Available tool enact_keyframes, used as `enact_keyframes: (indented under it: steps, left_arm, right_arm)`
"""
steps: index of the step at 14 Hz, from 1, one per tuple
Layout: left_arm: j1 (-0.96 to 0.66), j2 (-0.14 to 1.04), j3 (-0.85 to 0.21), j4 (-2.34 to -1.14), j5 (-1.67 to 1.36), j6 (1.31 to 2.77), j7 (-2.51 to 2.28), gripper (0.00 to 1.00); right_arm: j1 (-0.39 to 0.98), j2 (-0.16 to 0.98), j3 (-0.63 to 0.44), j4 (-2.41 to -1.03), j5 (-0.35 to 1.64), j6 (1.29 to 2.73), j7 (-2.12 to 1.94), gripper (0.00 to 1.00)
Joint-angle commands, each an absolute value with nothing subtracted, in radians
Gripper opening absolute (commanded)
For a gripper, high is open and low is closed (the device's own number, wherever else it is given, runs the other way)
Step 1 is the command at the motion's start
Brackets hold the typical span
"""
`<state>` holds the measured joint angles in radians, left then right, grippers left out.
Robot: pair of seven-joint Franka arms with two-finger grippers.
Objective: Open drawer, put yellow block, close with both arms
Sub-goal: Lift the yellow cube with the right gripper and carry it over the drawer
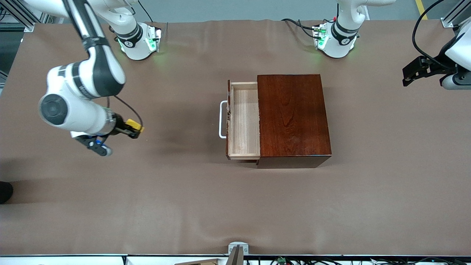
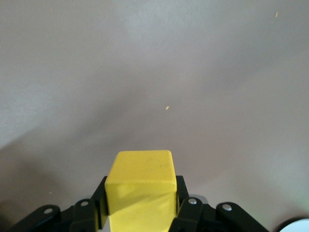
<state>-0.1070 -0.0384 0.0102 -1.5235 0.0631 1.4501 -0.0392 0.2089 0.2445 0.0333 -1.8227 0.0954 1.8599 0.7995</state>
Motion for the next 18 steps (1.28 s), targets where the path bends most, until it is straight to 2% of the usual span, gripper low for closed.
enact_keyframes:
  steps: [1,4,7,11,18]
  left_arm:
    - [-0.103,-0.055,0.008,-1.545,0.044,1.450,-0.015,1.00]
    - [-0.104,-0.045,0.008,-1.543,0.044,1.462,-0.015,1.00]
    - [-0.101,-0.055,0.008,-1.545,0.044,1.459,-0.015,1.00]
    - [-0.101,-0.043,0.008,-1.545,0.044,1.463,-0.015,1.00]
    - [-0.100,-0.035,0.008,-1.545,0.044,1.489,-0.015,1.00]
  right_arm:
    - [0.264,0.230,0.031,-1.806,0.098,1.845,0.958,0.00]
    - [0.366,0.244,0.031,-1.766,0.115,1.853,1.202,0.00]
    - [0.409,0.261,0.028,-1.721,0.230,1.856,1.314,0.00]
    - [0.497,0.282,0.028,-1.701,0.230,1.910,1.513,0.00]
    - [0.632,0.405,0.026,-1.542,0.224,1.934,1.937,0.00]
